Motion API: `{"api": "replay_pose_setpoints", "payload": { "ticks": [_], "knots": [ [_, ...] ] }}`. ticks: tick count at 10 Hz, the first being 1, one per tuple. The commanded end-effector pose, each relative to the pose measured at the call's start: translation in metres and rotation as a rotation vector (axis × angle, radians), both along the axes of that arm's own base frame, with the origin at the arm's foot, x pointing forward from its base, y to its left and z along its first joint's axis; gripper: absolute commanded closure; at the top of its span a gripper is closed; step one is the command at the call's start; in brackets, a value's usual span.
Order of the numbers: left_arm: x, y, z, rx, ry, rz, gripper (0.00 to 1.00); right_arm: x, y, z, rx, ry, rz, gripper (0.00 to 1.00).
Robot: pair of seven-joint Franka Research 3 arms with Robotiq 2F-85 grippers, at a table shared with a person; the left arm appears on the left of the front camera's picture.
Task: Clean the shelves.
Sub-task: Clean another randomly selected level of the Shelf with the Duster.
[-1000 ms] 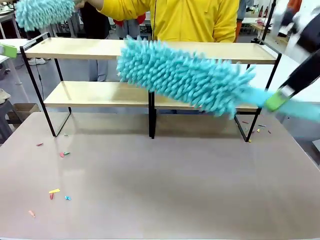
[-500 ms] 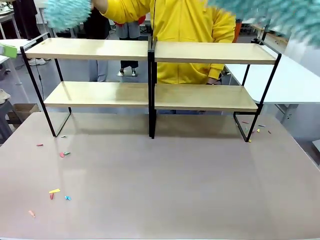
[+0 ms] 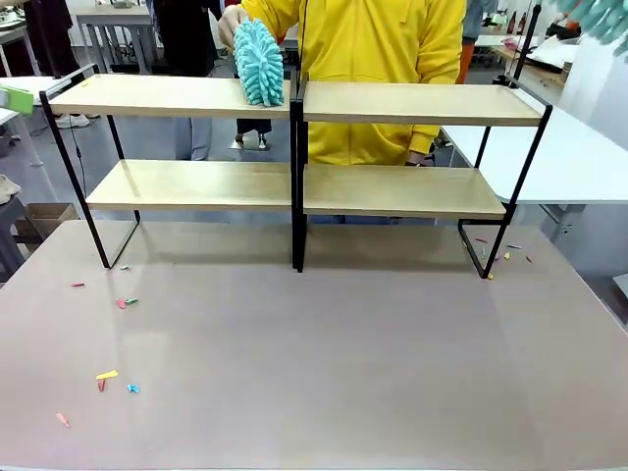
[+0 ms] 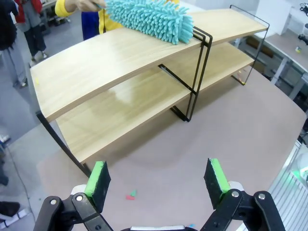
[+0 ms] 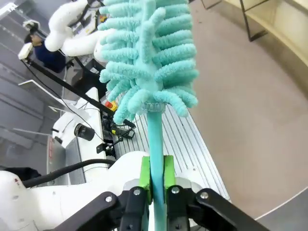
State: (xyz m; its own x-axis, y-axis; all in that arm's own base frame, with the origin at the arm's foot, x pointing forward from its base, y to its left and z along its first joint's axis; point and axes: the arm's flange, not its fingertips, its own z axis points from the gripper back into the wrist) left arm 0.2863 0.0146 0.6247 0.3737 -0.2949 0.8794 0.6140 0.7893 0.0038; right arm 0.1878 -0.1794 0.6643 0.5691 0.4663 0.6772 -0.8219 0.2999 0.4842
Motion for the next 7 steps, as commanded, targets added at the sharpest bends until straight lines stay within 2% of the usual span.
{"api": "replay_pose_setpoints", "payload": {
  "ticks": [1,7],
  "knots": [
    [0.0001,-0.0002,-0.0004,-0.005,0.0,0.001,0.0,-0.0031,0.0037,0.0155,-0.013,-0.019,0.039,0.88],
    [0.0001,-0.0002,-0.0004,-0.005,0.0,0.001,0.0,-0.0031,0.0037,0.0155,-0.013,-0.019,0.039,0.88]
  ]
}}
